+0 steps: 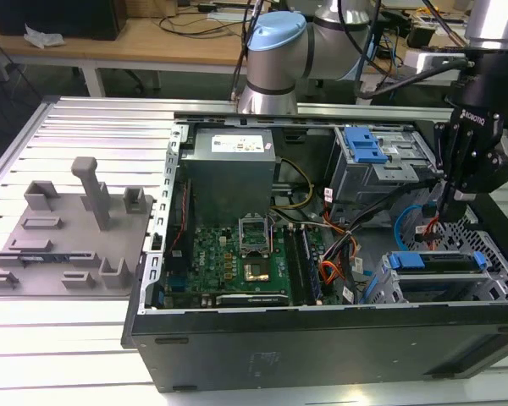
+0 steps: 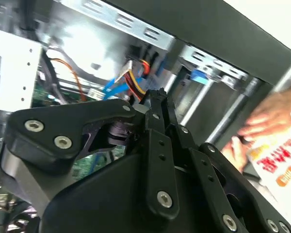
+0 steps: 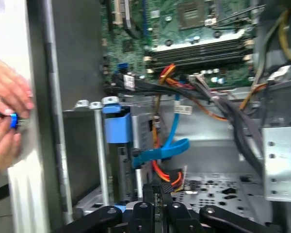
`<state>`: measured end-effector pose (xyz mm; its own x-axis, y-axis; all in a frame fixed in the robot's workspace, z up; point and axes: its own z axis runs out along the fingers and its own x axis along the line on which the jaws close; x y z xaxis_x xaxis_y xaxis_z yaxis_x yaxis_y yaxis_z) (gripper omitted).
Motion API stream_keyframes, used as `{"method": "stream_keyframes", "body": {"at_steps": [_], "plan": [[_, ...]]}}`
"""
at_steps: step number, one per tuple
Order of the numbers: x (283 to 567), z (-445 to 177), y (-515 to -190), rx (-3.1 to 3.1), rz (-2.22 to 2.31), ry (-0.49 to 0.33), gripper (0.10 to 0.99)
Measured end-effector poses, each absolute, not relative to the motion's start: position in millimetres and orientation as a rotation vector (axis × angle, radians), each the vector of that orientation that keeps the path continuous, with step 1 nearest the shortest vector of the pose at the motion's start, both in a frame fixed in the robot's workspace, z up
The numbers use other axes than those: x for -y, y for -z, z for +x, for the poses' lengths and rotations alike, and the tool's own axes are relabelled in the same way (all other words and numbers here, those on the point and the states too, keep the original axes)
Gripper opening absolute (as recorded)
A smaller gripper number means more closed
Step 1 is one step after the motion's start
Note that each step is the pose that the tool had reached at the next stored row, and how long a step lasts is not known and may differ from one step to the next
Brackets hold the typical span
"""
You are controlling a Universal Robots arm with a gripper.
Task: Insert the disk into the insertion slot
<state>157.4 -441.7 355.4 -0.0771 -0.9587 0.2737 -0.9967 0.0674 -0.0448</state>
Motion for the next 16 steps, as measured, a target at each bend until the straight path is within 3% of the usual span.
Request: {"method": "stream_keyframes", "body": {"at_steps": [5,13,16], "plan": [[446.4,157.3,-358.8,2.218,2.058,-0.227,0.165],[481.5,162.0,-360.9,2.220,2.064,-0.167,0.165],[486.1,163.8,-360.7,2.261,2.101,-0.083,0.165]]}}
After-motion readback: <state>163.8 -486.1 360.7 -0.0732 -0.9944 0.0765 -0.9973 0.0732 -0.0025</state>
